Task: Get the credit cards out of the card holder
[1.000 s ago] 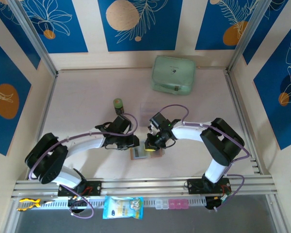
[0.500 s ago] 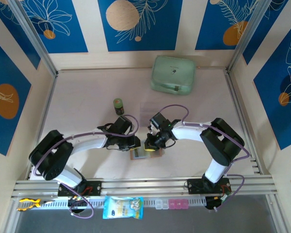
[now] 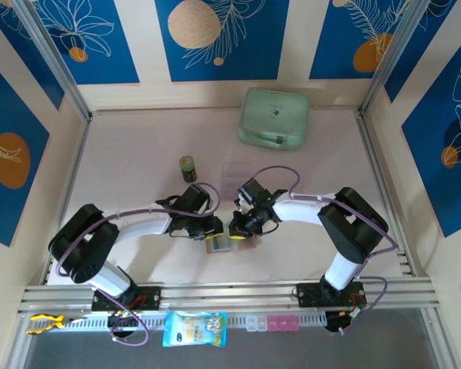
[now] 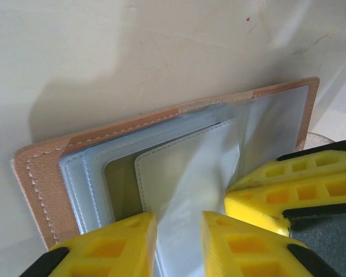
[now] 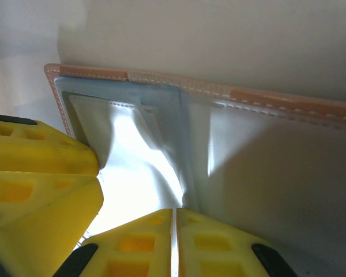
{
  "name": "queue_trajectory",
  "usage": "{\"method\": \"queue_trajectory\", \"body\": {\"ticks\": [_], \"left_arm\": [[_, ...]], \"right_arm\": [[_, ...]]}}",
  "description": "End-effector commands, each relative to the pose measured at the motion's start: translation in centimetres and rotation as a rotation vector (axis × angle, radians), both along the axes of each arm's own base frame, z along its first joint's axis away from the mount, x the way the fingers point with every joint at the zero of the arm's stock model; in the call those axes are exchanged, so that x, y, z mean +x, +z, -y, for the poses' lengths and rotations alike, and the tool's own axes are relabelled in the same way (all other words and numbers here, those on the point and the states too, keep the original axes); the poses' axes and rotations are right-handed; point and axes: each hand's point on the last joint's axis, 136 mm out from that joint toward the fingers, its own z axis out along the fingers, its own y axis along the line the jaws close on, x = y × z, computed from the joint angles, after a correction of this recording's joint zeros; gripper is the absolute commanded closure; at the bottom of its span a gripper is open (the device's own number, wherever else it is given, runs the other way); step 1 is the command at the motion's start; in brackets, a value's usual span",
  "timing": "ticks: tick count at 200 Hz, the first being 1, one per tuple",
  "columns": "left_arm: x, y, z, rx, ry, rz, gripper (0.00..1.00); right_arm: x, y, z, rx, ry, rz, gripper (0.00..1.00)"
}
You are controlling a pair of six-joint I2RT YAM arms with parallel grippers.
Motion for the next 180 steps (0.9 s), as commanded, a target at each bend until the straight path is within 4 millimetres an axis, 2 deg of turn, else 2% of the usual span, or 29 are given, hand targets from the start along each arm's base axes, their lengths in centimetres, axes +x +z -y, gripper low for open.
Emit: {"method": "queue_trajectory", "body": {"ticks": [1, 76, 112, 145, 180], "left_arm": [[-0.16, 0.3, -0.89, 0.057, -0.002, 0.007, 0.72], [-0.1, 0.16, -0.92, 0.062, 0.007, 0.0, 0.71], [-0.11, 0.12, -1.11, 0.062, 0.02, 0.005, 0.66], [-0.05, 0.02, -0.98, 0.062, 0.021, 0.0, 0.66], [0.2, 0.49, -0.91, 0.06, 0.027, 0.014, 0.65]], "right_arm": [[-0.6, 0.35, 0.25, 0.014, -0.002, -0.024, 0.89], [-0.63, 0.31, 0.26, 0.013, -0.002, -0.023, 0.89], [-0.65, 0.25, 0.28, 0.014, -0.005, -0.025, 0.89], [-0.69, 0.19, 0.36, 0.013, -0.005, -0.025, 0.89], [-0.74, 0.14, 0.37, 0.013, -0.006, -0.027, 0.89]]}}
